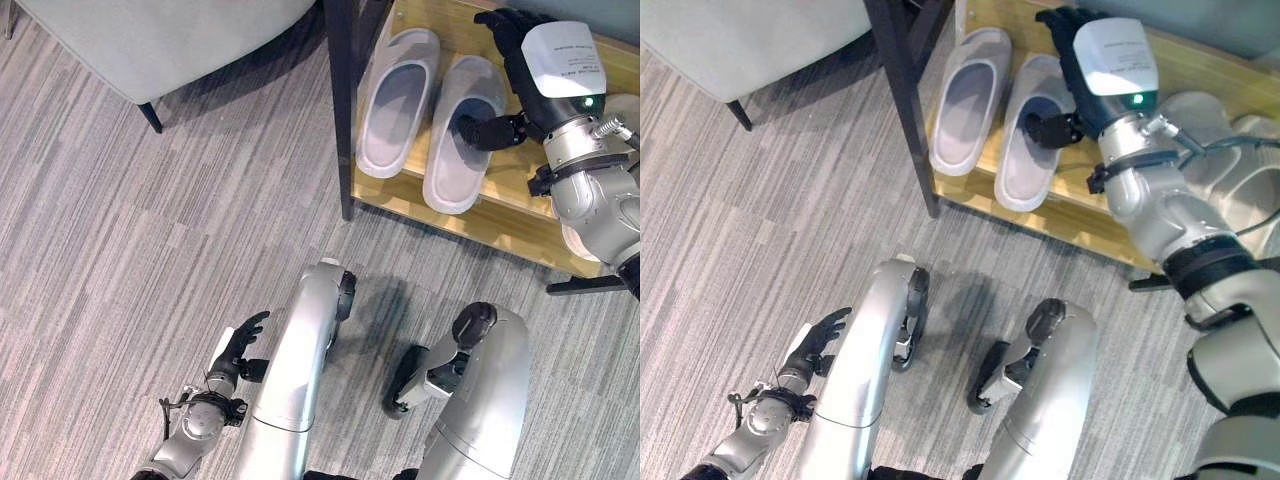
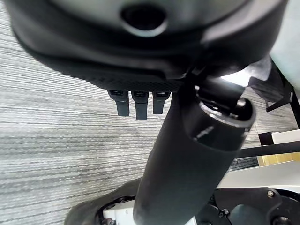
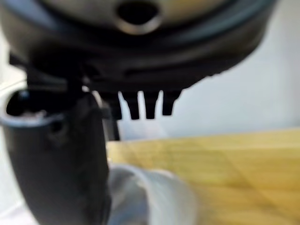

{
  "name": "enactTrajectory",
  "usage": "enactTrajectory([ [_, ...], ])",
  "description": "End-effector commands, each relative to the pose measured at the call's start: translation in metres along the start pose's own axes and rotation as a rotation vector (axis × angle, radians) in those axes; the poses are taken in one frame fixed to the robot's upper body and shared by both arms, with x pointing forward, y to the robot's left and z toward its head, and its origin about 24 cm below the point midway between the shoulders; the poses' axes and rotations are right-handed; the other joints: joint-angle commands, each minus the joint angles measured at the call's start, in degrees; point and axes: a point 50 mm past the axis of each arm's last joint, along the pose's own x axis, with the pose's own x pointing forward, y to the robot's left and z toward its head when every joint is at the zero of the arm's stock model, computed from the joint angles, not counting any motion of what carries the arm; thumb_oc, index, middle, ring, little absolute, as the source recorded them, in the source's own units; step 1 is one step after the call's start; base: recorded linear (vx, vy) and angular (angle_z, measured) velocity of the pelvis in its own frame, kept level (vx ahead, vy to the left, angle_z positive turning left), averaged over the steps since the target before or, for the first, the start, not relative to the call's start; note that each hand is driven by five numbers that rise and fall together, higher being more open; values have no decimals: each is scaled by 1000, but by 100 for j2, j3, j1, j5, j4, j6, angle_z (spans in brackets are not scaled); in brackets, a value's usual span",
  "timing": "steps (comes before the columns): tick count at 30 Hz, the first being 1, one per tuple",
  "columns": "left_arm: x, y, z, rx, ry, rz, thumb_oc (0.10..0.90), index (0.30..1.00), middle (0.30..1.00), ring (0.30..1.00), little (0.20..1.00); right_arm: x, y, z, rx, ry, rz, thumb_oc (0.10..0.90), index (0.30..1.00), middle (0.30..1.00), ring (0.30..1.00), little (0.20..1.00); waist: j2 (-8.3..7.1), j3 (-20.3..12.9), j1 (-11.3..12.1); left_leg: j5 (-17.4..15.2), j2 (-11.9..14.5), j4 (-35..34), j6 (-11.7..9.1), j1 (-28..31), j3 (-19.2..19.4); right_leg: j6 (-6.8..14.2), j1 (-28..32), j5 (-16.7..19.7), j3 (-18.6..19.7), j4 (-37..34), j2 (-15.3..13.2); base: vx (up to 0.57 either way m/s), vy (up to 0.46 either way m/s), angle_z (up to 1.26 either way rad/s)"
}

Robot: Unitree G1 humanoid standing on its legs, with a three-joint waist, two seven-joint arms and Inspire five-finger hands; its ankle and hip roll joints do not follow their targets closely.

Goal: Arrange the slippers neatly on the shoe rack.

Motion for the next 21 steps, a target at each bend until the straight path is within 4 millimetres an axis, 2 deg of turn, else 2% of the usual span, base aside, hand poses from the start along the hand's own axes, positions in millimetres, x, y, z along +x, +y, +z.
enactTrajectory([
  [1, -9, -4, 11, -13, -78, -21, 800, 900, 900, 900, 900, 8, -59, 3, 36, -60, -217, 800, 900, 900, 900, 900, -23, -196, 236, -596, 332, -79, -534, 63, -376, -372, 170, 620, 475, 376, 224, 0, 0, 0],
  [7, -9, -3, 11, -27, -81, 5, 800, 900, 900, 900, 900, -10, -55, 12, 190, -77, -294, 800, 900, 900, 900, 900, -71, -196, 77, -580, 337, -52, -551, 63, -318, -337, 127, 624, 487, 469, 236, -15, -6, -4],
  [12, -6, -2, 15, -31, -94, 16, 800, 900, 900, 900, 900, -23, -43, 13, 359, -19, -342, 800, 900, 900, 900, 900, -103, -196, 16, -595, 338, -17, -563, 63, -287, -314, 117, 638, 471, 514, 257, -3, 1, -2],
  [15, -3, -3, 18, -36, -102, 23, 800, 900, 900, 900, 900, -33, -23, 22, 581, 39, -357, 800, 900, 900, 900, 900, -131, -196, -54, -609, 347, -1, -565, 63, -242, -291, 113, 672, 450, 542, 265, -17, 20, -10],
  [21, 0, -4, 22, -30, -110, 33, 800, 900, 900, 900, 900, -40, -2, 35, 750, 81, -339, 800, 900, 900, 900, 900, -162, -196, -64, -642, 384, 51, -567, 63, -213, -244, 82, 739, 418, 537, 275, -7, 7, -5],
])
